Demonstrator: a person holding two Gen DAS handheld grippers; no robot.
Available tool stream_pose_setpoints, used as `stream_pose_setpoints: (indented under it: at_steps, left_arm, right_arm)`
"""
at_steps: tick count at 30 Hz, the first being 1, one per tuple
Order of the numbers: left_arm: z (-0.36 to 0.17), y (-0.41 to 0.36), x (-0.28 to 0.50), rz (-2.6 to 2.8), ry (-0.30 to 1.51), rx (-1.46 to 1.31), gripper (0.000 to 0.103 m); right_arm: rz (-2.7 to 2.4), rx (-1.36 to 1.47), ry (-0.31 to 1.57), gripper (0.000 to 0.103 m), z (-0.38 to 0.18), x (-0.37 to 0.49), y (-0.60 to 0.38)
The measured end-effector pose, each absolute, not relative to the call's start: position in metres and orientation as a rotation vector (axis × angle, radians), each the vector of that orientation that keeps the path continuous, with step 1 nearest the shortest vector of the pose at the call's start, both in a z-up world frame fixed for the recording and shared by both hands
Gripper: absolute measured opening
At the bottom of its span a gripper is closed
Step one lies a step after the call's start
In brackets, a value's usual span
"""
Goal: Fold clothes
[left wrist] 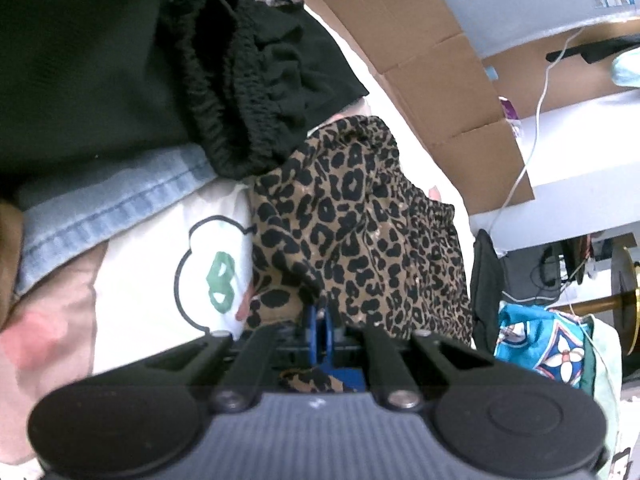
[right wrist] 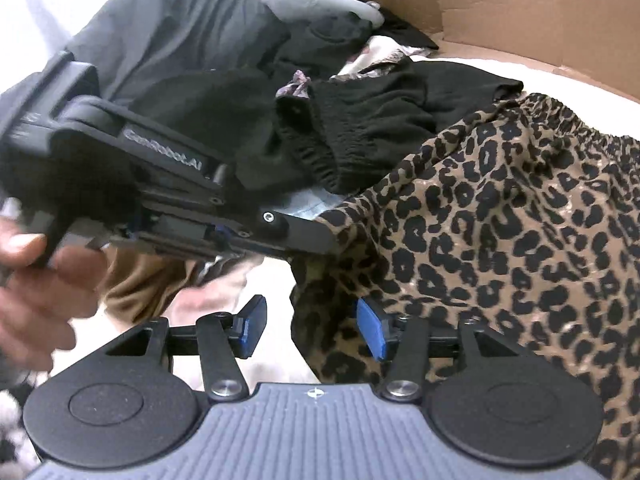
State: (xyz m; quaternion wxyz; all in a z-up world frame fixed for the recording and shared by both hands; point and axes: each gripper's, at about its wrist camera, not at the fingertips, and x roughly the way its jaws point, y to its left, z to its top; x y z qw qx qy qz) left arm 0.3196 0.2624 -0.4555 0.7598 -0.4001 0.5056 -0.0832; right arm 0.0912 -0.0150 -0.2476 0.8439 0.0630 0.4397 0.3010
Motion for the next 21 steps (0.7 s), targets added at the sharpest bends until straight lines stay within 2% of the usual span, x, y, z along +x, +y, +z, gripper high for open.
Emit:
stream_pose_setpoints:
  at_steps: [9,14,15,16,19,21]
  left_arm:
    - [-0.456,0.258,0.324,-0.195,1.107,-0.892,0.007]
    - [-0.460,0.256,0.331,-0.211,1.103,-0.872,0.016]
    - [-0.462,0.256,0.334,-0.210,1.104,-0.868,0.016]
    - [-0.465,0.255,0.340,-0.209,1.105,-0.866,0.016]
    - [-0.474,0.253,0.354,-0.206,1.101,-0.875,0.016]
    - [-0.462,0.262,0.342,-0.201,1.088,-0.881,0.021]
  right_arm:
    - [0.502,0.189,0.881,0.056,-0.264,0.098,0.004]
    - [0.524,0.151,0.853,0.039,-0.261,0.094,0.011]
    - [0.521,0.146,0.853,0.031,-0.262,0.094,0.012]
    - [0.515,0.143,0.857,0.028,-0.262,0.095,0.013]
    - [0.485,0.146,0.861,0.025,-0.264,0.098,0.012]
    - [0.473,0.162,0.866,0.024,-0.266,0.100,0.011]
